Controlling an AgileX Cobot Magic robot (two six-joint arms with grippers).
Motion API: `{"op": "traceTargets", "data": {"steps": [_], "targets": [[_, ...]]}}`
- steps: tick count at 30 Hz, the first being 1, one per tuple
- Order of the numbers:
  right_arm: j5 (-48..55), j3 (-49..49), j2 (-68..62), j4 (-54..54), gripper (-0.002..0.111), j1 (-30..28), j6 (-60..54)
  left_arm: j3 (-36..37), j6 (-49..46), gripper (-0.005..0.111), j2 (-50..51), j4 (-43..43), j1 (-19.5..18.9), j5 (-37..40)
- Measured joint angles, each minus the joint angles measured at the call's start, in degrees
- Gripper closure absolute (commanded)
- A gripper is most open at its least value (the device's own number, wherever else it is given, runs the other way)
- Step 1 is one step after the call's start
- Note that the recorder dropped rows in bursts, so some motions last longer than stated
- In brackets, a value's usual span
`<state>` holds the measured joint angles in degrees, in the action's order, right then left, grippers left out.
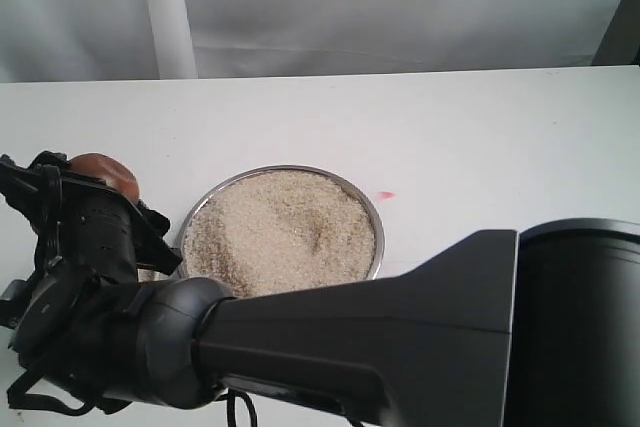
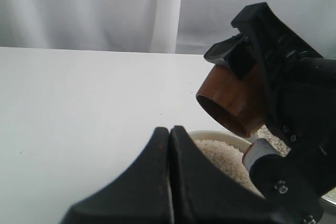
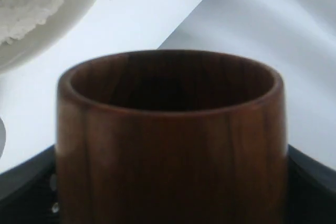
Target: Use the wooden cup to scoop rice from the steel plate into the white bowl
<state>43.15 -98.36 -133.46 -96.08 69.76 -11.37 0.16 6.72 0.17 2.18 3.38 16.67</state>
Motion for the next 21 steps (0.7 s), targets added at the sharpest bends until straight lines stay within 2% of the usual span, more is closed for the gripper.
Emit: {"op": "traceTargets", "data": {"steps": [4,14,21], "targets": [[1.4,0.0,0.0,0.3,0.108,0.0,6.6,0.0,0.0,0.107,0.0,0.0,0.0,0.0],[0.8,1.8,6.5,9.1,0.108,-1.9,42.2,0.0,0.0,0.107,0.0,0.0,0.0,0.0],[-5.2,11.0,20.4,11.3,0.108,-7.3,49.9,0.0,0.0,0.107,0.0,0.0,0.0,0.0]]}}
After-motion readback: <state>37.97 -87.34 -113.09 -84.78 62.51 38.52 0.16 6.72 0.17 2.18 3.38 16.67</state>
